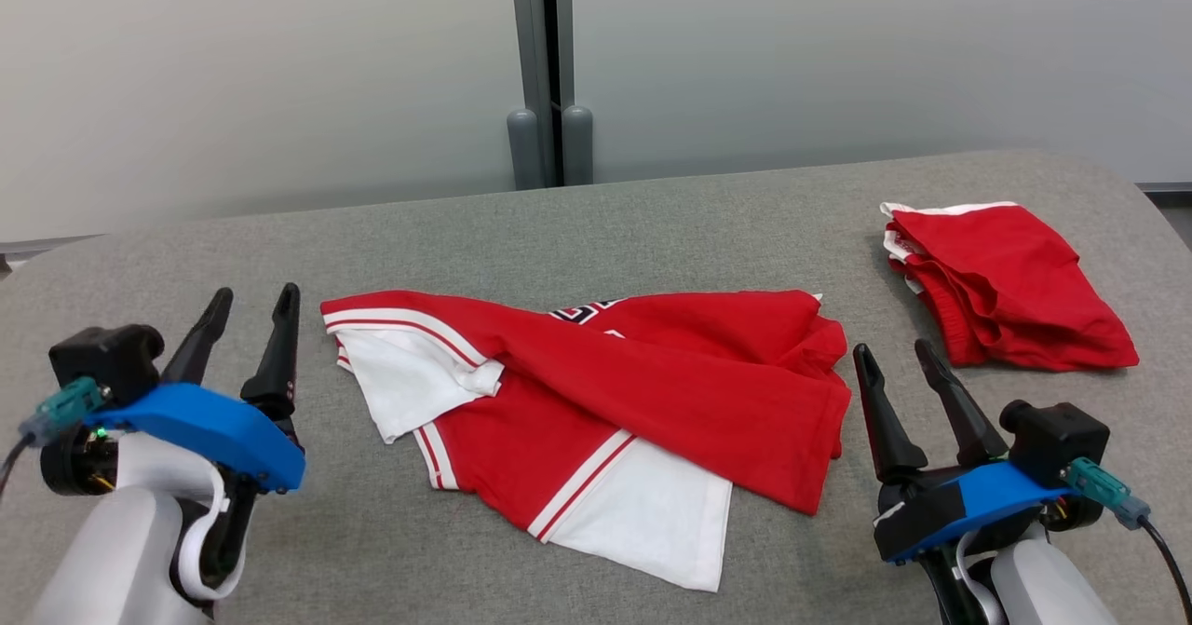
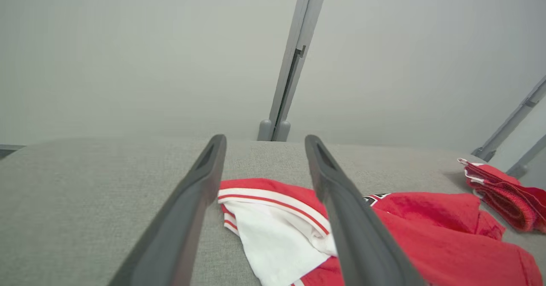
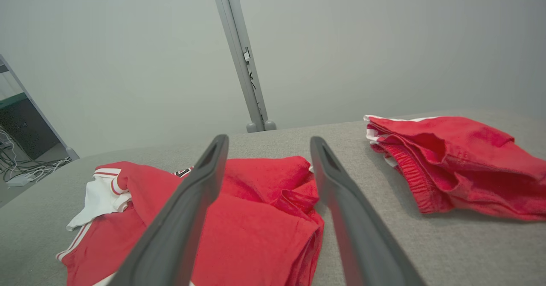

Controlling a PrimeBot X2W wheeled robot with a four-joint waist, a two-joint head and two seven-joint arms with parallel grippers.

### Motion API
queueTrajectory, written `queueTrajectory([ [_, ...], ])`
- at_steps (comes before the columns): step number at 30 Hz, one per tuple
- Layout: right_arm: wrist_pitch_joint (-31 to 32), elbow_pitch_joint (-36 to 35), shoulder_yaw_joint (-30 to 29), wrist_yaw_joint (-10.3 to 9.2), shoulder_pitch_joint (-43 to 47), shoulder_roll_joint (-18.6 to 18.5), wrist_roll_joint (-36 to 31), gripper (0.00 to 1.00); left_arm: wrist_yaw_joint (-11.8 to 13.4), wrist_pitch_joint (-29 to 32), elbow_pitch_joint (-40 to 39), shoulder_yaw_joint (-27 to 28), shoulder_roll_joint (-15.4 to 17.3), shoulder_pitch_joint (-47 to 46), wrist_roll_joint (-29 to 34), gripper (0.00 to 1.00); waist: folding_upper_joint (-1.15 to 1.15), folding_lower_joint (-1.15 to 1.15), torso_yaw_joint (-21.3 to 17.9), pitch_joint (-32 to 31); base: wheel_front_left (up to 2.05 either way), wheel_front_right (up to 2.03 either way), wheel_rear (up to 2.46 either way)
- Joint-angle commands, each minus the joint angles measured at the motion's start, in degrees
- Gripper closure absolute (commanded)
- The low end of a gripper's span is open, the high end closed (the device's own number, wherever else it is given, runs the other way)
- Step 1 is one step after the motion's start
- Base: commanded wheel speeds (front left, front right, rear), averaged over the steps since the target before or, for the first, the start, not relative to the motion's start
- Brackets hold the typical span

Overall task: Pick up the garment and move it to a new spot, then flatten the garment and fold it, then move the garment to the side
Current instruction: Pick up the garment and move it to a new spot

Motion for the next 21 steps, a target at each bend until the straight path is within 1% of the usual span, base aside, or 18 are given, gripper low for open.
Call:
queueTrajectory([
  [1, -0.2, -0.2, 0.1, 0.01, 0.6, -0.5, -0.2, 0.00, 1.3, -2.2, -1.4, 0.0, 0.1, 1.7, 1.5, 0.00, 0.00, 0.00, 0.2, -0.2, 0.00, 0.00, 0.00],
  [3, -0.2, -0.4, 0.1, 0.01, 0.8, -0.6, -0.2, 0.00, 3.6, -5.6, -3.7, -0.1, 0.0, 3.4, 3.9, 0.00, 0.00, 0.00, 0.3, -0.4, 0.00, 0.00, 0.00],
  [8, -0.2, -0.7, 0.3, 0.01, 1.5, -1.1, -0.1, 0.00, 9.5, -12.8, -8.0, -0.4, -1.7, 8.8, 9.0, 0.00, 0.00, 0.00, 0.7, -1.0, 0.00, 0.00, 0.00],
  [11, -0.2, -0.9, 0.2, 0.01, 1.9, -1.3, -0.1, 0.00, 11.7, -14.7, -9.8, -0.4, -3.1, 11.4, 12.0, 0.00, 0.00, 0.00, 0.9, -0.8, 0.00, 0.00, 0.00],
  [13, -0.2, -0.8, 0.5, 0.01, 2.0, -1.5, -0.1, 0.00, 12.6, -15.2, -10.5, 0.4, -4.1, 12.5, 13.5, 0.00, 0.00, 0.00, 1.2, -0.5, 0.00, 0.00, 0.00],
  [16, -0.2, -0.7, 0.8, 0.01, 2.0, -1.7, 0.0, 0.00, 12.7, -15.3, -11.8, 1.4, -6.6, 14.6, 15.5, 0.00, 0.00, 0.00, 1.4, -0.3, 0.00, 0.00, 0.00],
  [19, -0.2, -0.7, 1.0, 0.01, 1.9, -1.9, 0.2, 0.00, 12.1, -15.3, -11.7, 2.9, -9.1, 16.5, 16.8, 0.00, 0.00, 0.00, 1.5, -0.2, 0.00, 0.00, 0.00],
  [21, -0.2, -0.6, 1.0, 0.01, 2.0, -2.0, 0.3, 0.00, 11.1, -15.3, -11.2, 3.7, -10.4, 17.3, 17.7, 0.00, 0.00, 0.00, 1.5, -0.2, 0.00, 0.00, 0.00],
])
